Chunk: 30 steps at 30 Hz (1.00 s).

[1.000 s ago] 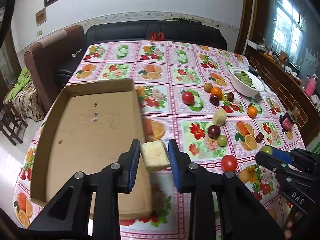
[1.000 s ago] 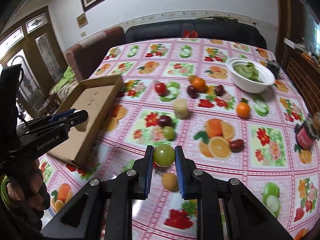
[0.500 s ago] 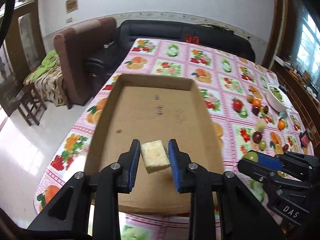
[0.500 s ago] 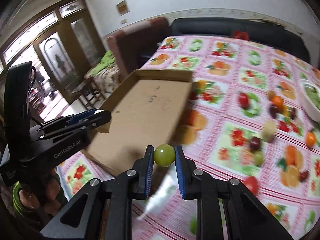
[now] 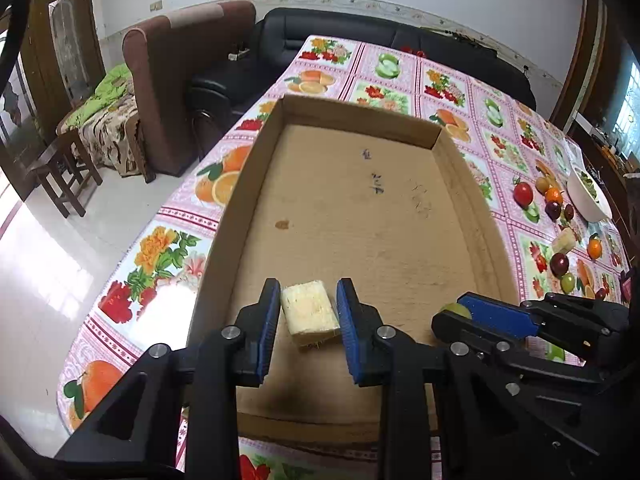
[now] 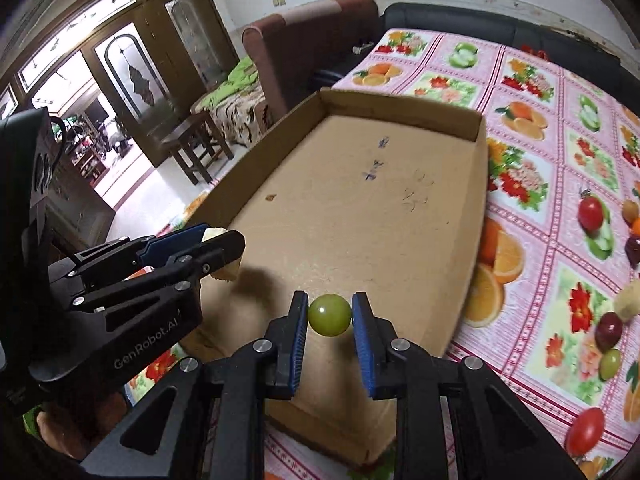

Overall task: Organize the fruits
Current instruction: 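Carry the cube and grape in both tools over the cardboard box, then open the left tool dropping the cube while the right tool releases the grape into the box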

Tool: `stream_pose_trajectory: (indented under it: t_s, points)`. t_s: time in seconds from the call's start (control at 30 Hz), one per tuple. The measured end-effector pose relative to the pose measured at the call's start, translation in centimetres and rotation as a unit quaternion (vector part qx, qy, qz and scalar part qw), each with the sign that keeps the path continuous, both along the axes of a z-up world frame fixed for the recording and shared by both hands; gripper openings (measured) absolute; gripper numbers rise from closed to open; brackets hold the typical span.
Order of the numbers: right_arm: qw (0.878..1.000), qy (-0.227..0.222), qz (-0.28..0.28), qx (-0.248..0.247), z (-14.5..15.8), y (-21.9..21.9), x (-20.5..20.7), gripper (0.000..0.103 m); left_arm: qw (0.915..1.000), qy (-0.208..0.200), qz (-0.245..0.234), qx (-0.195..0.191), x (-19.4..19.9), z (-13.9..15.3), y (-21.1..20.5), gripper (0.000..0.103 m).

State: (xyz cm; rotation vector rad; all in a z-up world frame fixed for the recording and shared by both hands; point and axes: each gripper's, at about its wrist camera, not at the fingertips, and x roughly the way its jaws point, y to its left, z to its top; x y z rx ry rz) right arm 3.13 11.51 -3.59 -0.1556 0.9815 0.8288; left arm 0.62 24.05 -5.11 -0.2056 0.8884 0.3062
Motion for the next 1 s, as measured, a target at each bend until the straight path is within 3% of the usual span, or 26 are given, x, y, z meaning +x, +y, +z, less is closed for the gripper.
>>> stream_pose_trajectory:
  t_s: [0.2, 0.33, 0.4, 0.47, 0.5, 0.57, 0.63, 1.0]
  points:
    - [1.000, 0.011, 0.003, -0.022, -1.8, 0.9, 0.4, 0.024, 0.9999, 0.008, 0.004, -0.006, 0.4, -1.0, 0.3, 0.027]
    - [0.999, -0.005, 0.002, -0.035, -2.1, 1.3, 0.3, 0.026, 0.9998, 0.007, 0.008, -0.015, 0.4, -1.0, 0.4, 0.027]
    - [1.000, -0.001, 0.006, -0.029, -2.0, 1.1, 0.2, 0.035, 0.9997, 0.003, 0.013, -0.020, 0.2, -0.7, 0.6, 0.027]
    - [0.999, -0.009, 0.001, -0.031, -1.7, 0.8, 0.0, 0.056, 0.9996, -0.002, 0.014, -0.025, 0.0, -0.3, 0.6, 0.027]
    - [0.999, -0.016, -0.001, -0.029, -1.3, 0.6, -0.2, 0.058, 0.9996, -0.005, 0.015, -0.025, -0.2, 0.0, 0.6, 0.027]
    - [0.999, -0.025, -0.004, -0.023, -0.6, 0.0, -0.6, 0.059, 0.9995, -0.014, 0.013, -0.024, -0.6, 0.8, 0.4, 0.031]
    - [0.999, -0.034, -0.006, -0.016, 0.3, -0.7, -1.0, 0.059, 0.9994, -0.024, 0.015, -0.019, -1.0, 1.5, 0.1, 0.048]
    - [0.997, -0.061, -0.055, 0.012, 3.5, -7.7, -2.3, 0.059, 0.9989, -0.047, -0.007, 0.006, -1.4, 4.1, -4.1, 0.050]
